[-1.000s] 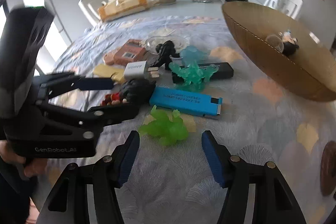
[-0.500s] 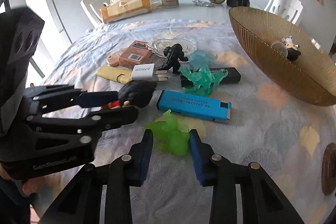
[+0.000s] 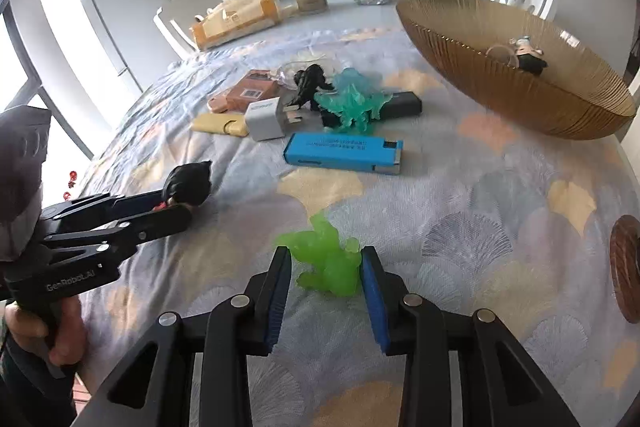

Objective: Organize rigid objects
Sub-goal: 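Grasp the red-clothed figurine with the left gripper while the right grasps the green translucent figure, then carry both figures into the amber bowl and open both grippers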

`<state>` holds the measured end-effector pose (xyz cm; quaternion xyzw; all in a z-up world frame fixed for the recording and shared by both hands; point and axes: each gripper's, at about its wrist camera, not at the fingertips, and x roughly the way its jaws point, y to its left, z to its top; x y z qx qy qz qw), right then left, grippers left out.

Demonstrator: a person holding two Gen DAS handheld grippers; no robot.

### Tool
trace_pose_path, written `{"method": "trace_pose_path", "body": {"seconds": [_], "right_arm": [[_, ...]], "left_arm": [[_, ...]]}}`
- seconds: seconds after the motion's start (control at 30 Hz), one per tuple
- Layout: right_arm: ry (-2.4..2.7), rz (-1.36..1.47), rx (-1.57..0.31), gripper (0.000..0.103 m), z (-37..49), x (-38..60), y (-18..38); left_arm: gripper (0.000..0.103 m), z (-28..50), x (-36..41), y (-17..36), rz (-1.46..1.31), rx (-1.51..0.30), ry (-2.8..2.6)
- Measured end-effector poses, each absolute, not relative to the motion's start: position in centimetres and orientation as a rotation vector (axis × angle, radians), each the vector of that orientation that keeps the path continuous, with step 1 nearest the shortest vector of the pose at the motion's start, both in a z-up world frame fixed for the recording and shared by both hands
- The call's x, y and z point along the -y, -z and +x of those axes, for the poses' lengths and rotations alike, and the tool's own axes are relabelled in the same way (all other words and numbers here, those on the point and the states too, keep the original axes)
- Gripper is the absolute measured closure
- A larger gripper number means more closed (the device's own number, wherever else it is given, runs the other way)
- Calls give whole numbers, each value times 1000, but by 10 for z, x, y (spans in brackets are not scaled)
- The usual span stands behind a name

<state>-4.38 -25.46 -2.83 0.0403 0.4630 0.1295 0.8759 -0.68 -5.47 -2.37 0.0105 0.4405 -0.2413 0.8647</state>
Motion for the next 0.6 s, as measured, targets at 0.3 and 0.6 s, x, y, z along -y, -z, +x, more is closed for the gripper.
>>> {"method": "trace_pose_path", "body": {"seconds": [0.3, 0.6], "right_arm": [[-254, 33, -954, 60, -46, 246, 29], [-175, -87, -873, 71, -58, 231, 21]], "left_arm": [[70, -8, 57, 26, 42, -920, 500], [70, -14, 58, 18, 42, -878, 483]]}}
